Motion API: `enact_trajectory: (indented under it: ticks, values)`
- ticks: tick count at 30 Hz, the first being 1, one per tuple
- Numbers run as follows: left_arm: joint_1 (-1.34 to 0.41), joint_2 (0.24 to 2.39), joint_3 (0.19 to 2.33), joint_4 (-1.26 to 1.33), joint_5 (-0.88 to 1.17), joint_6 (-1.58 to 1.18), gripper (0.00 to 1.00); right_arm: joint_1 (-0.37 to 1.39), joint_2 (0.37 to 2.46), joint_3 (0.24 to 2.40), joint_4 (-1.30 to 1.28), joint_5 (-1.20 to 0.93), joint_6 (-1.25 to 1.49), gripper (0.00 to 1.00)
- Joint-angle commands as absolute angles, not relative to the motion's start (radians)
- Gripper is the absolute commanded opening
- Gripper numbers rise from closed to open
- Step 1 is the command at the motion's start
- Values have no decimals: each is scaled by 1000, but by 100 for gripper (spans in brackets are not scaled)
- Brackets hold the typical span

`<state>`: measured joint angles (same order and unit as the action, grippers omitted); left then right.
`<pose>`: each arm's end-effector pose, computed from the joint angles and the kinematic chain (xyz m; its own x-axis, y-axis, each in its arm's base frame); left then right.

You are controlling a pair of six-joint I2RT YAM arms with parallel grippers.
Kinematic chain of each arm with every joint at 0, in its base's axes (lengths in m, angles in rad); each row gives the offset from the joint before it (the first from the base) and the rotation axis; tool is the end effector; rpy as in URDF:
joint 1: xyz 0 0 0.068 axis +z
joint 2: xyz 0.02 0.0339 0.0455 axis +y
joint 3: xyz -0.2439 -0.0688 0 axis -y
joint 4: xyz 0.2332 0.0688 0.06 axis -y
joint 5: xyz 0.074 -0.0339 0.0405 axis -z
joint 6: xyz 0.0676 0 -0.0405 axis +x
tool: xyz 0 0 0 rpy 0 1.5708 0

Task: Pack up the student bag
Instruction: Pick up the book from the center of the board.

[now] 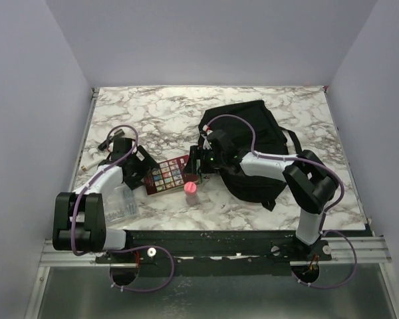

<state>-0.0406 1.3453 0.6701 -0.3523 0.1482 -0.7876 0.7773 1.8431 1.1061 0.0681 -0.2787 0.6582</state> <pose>0.2572 -0.0204 0.1317 -0.6860 -0.6736 -0.2752 -0.5240 0.7197 -0.4555 0.2775 0.2992 0.1499 -0.8563 -0.0175 -0.5163 -0.3847 0.6884 0.6148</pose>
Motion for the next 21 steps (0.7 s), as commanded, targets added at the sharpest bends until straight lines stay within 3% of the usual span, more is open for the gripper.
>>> enact_trajectory:
  ticks: [1,6,21]
  values:
    - [-46,1370,675,-297,172,-805,97,776,1904,1117,90,-275,655,78]
    - [-46,1380,677,-265,244,-804,92,775,1933,1103,113,-290,667,78]
    - [-57,1178,645,-259,300,-833,51,776,1924,1083,130,-320,683,78]
